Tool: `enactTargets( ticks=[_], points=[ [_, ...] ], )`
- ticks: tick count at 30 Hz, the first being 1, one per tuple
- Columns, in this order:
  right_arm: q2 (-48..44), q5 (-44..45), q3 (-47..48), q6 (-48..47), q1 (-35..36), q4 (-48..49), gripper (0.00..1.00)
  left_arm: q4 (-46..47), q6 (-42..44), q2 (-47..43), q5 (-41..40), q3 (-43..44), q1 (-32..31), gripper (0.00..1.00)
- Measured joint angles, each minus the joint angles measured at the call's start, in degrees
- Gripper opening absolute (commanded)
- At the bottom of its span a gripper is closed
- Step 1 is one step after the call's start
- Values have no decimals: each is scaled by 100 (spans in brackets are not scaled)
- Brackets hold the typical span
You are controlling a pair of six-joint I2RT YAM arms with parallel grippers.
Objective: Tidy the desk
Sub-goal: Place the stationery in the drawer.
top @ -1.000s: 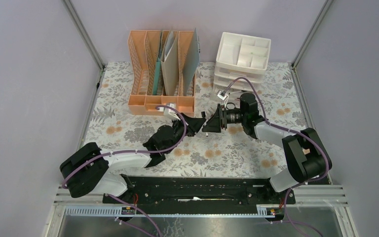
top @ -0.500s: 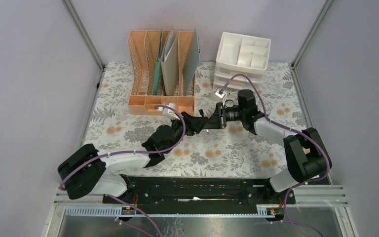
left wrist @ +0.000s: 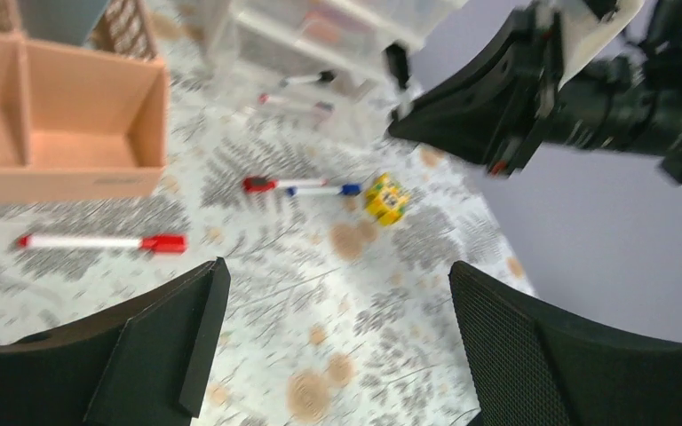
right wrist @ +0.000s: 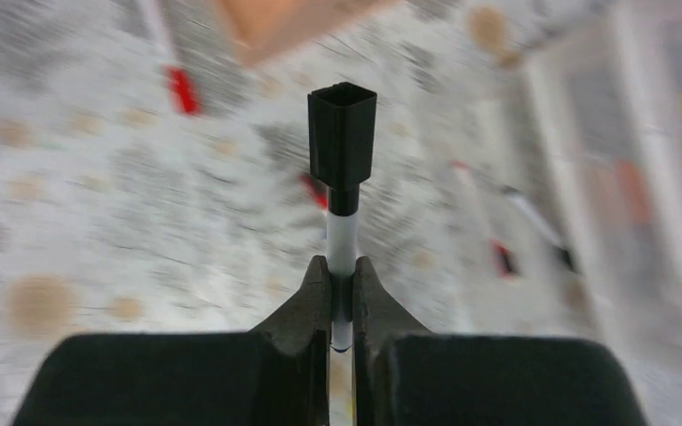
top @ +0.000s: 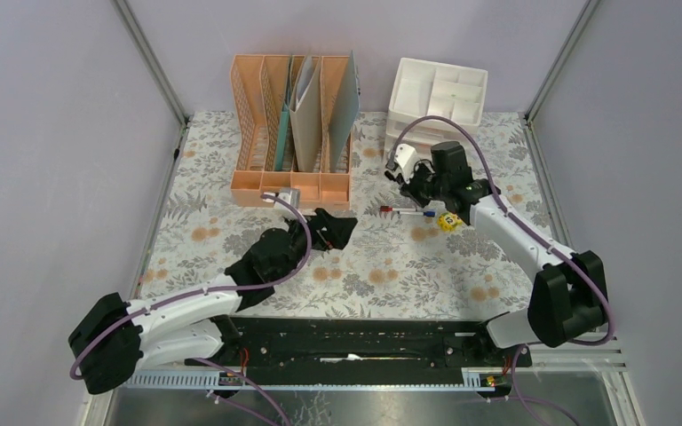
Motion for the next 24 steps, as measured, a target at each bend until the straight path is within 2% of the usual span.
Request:
enactTargets(
  ticks=[4, 7, 16, 17, 18, 21, 24],
  points=[
    [367, 1491, 245, -1351, -59, 9, 0, -492, 105, -293, -94, -321, 72, 99],
    [859, 2190, 476, -1998, -140, 96, 0, -745, 127, -527, -168, -520, 129, 99],
    [2363, 2894, 1545, -2629, -535, 190, 0, -1102, 164, -1176, -365, -721, 212, 99],
    [2457, 2929, 1617, -2647, -560, 203, 17, -1115, 164, -1217, -378, -750, 221, 99],
    [2529, 2962, 1668, -2658, -575, 214, 24, -1130, 164, -1248, -385, -774, 225, 99],
    [2763, 3250, 1777, -2916, -605, 374, 29, -1163, 164, -1349, -417, -863, 236, 99],
    [2964, 3467, 1888, -3077, -632, 490, 40, -1266, 164, -1427, -446, -892, 240, 99]
  ],
)
